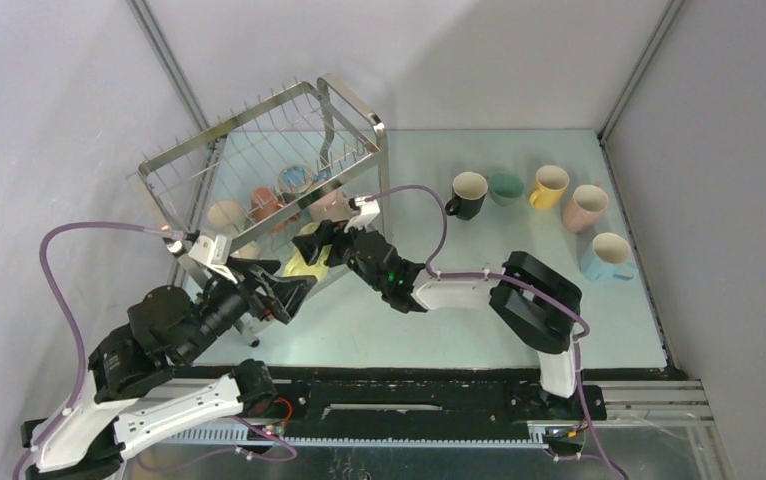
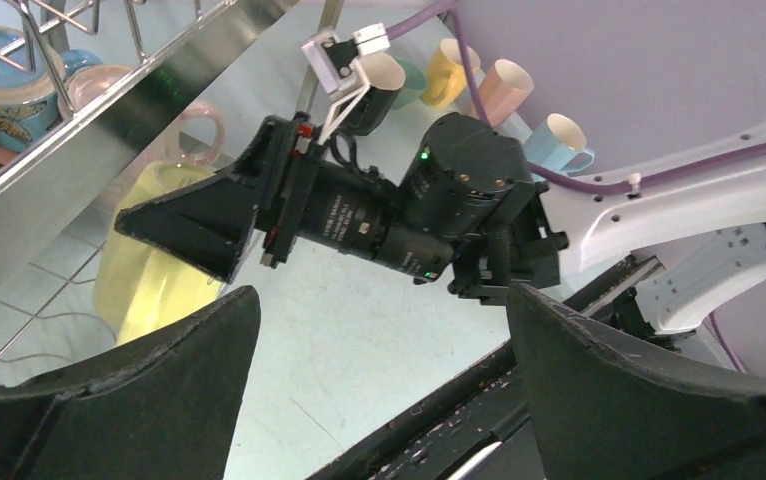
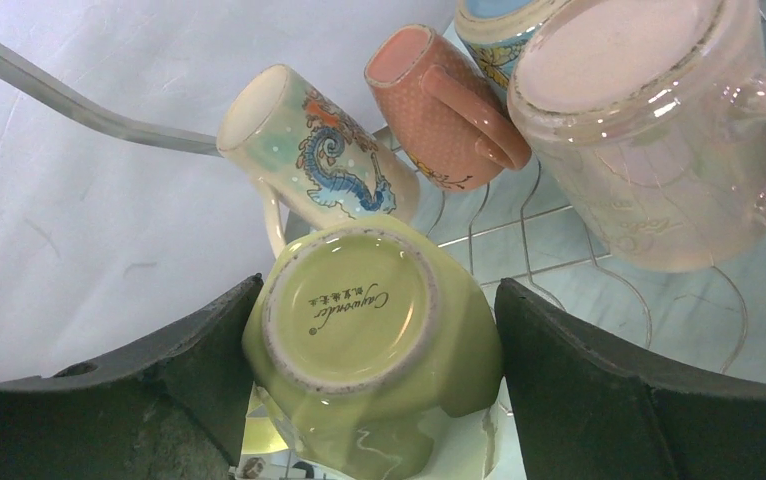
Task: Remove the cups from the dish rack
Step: Unload the cup from the dish rack.
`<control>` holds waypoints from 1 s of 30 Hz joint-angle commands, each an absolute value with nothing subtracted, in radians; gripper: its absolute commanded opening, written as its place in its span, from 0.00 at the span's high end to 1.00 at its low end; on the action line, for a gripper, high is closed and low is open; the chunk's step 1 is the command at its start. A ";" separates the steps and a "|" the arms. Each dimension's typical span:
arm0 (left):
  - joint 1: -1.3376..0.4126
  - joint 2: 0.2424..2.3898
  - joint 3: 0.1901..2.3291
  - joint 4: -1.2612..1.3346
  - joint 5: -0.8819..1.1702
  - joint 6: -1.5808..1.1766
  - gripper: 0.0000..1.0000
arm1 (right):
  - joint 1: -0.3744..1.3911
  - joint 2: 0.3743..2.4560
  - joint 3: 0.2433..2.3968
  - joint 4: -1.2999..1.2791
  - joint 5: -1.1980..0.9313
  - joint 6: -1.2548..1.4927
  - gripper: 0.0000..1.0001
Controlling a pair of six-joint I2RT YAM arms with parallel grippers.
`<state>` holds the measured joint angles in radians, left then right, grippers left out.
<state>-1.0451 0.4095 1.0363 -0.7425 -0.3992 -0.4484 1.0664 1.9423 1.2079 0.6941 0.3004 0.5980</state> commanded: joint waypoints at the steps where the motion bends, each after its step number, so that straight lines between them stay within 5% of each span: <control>1: -1.049 0.405 0.997 -0.715 -0.430 -0.471 0.00 | 1.057 1.828 1.183 0.845 0.304 0.682 0.73; 30: -1.079 0.385 0.740 -0.574 -0.435 -0.770 0.05 | 1.025 1.499 0.730 0.970 0.373 0.860 0.73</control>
<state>-1.0649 0.4046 0.7902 -0.6575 -0.4404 -0.6666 1.0481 1.6035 0.7639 0.8082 0.3367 0.7788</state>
